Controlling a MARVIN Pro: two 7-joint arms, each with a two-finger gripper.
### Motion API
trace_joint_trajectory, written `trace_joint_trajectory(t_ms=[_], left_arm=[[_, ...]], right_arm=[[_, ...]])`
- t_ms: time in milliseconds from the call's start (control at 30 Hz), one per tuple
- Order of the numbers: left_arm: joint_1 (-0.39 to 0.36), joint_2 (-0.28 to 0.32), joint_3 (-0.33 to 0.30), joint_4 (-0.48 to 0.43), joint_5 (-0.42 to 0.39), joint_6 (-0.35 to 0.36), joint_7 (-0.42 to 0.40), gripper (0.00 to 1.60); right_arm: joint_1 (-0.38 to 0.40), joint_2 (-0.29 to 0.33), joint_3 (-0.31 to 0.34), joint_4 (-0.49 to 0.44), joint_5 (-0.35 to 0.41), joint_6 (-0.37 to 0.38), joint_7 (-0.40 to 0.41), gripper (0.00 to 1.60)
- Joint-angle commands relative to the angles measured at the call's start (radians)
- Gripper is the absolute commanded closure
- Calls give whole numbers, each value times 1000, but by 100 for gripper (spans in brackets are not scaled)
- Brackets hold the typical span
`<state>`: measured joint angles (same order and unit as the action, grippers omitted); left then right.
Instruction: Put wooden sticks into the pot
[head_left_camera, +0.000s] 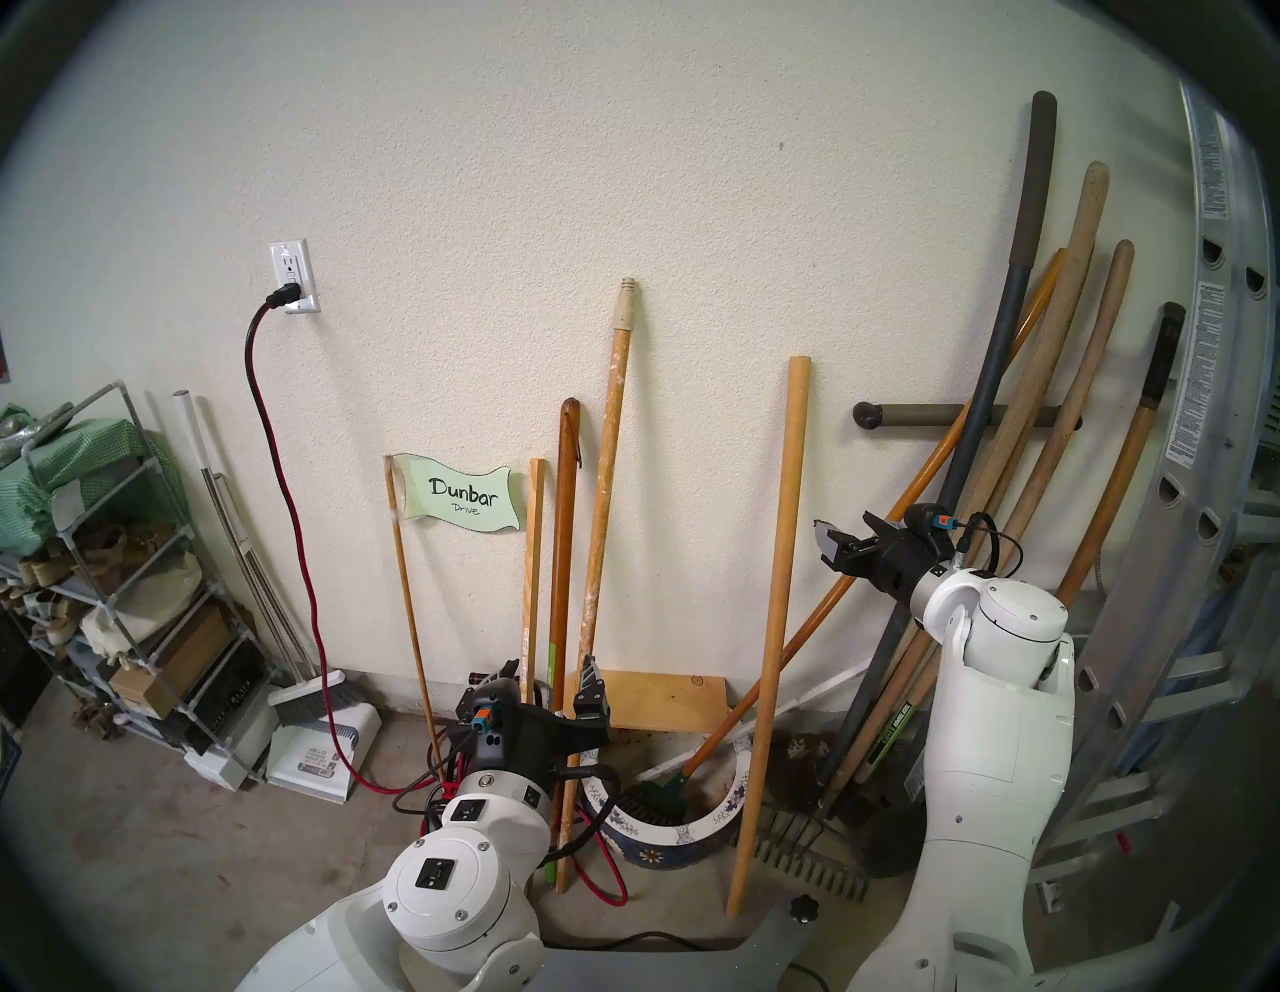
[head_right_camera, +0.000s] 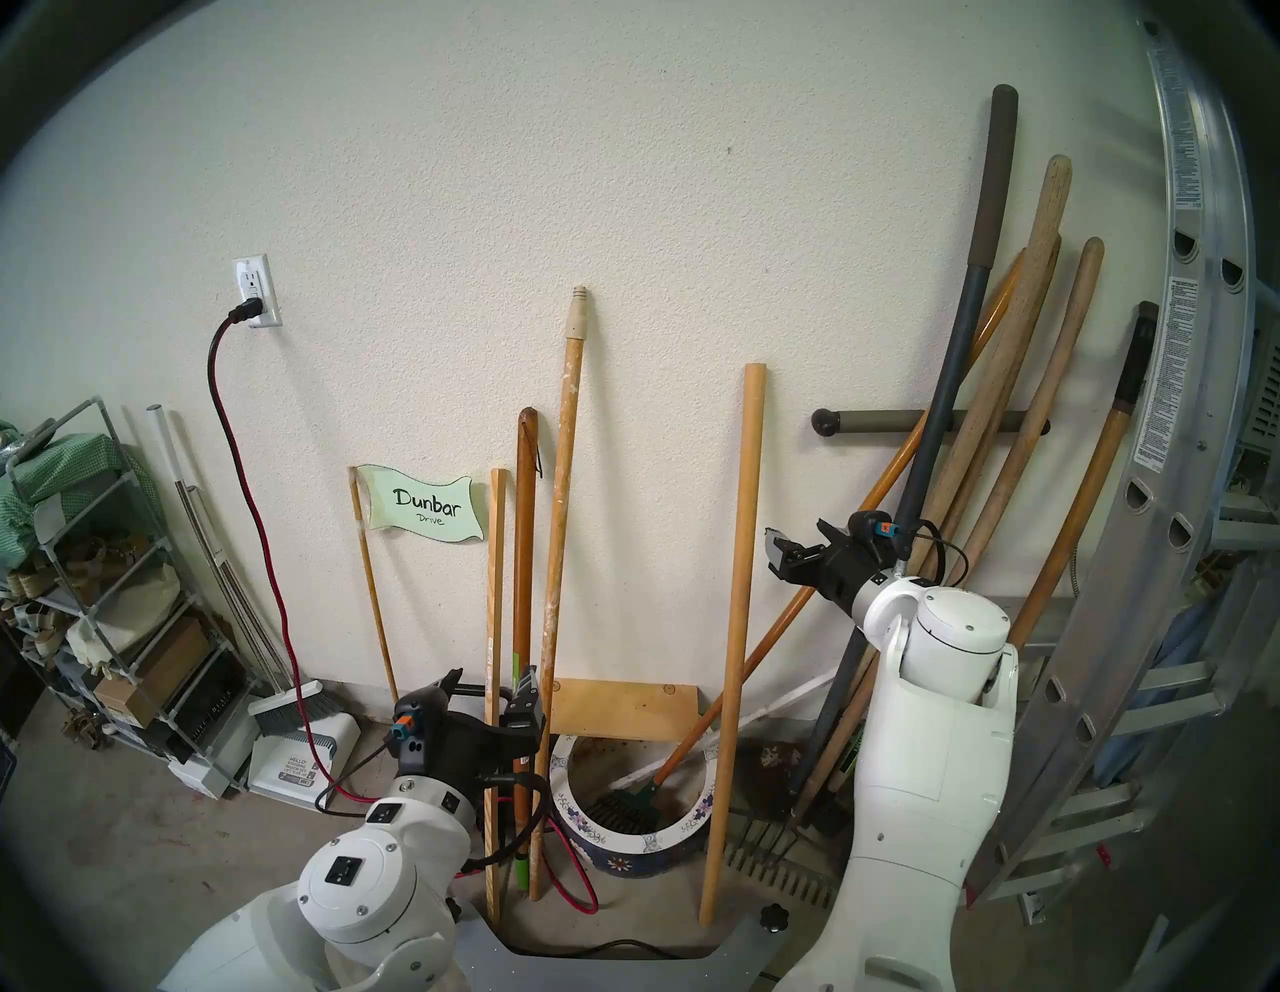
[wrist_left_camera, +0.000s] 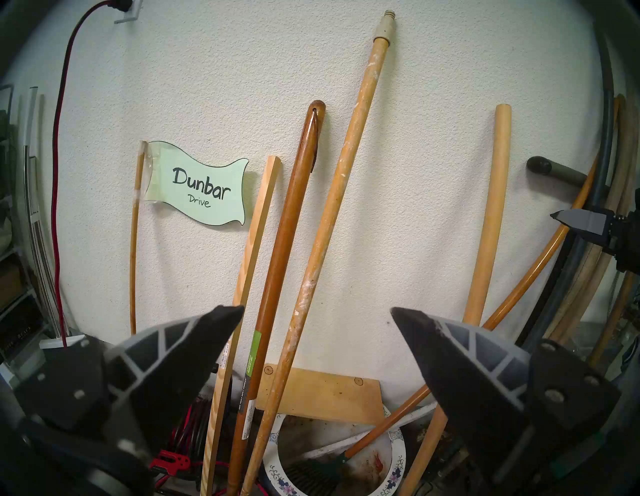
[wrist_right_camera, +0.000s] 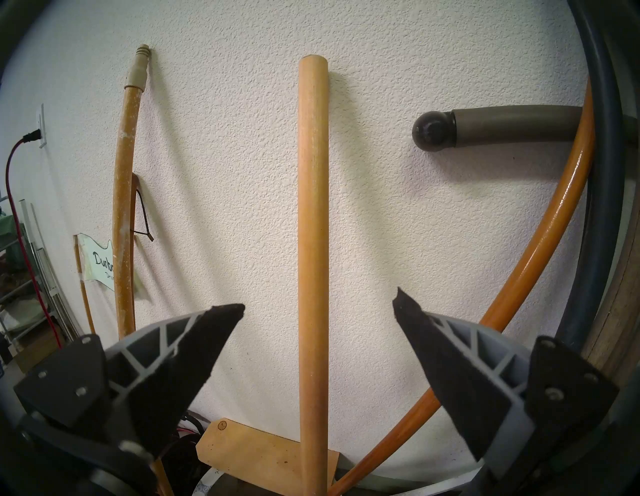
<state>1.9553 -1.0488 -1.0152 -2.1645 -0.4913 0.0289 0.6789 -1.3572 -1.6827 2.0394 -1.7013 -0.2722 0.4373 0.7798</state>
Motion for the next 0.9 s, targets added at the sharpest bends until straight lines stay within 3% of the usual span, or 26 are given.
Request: trace_joint_trajectory(t_ms=[0, 867], left_arm=[[-1, 0, -1, 0, 1, 1, 2, 0], [-4, 4, 3, 0, -1, -1, 5, 0]], right_arm=[[0, 0, 0, -1, 0, 0, 0, 0], [-23, 9, -22, 23, -15, -50, 18, 0]])
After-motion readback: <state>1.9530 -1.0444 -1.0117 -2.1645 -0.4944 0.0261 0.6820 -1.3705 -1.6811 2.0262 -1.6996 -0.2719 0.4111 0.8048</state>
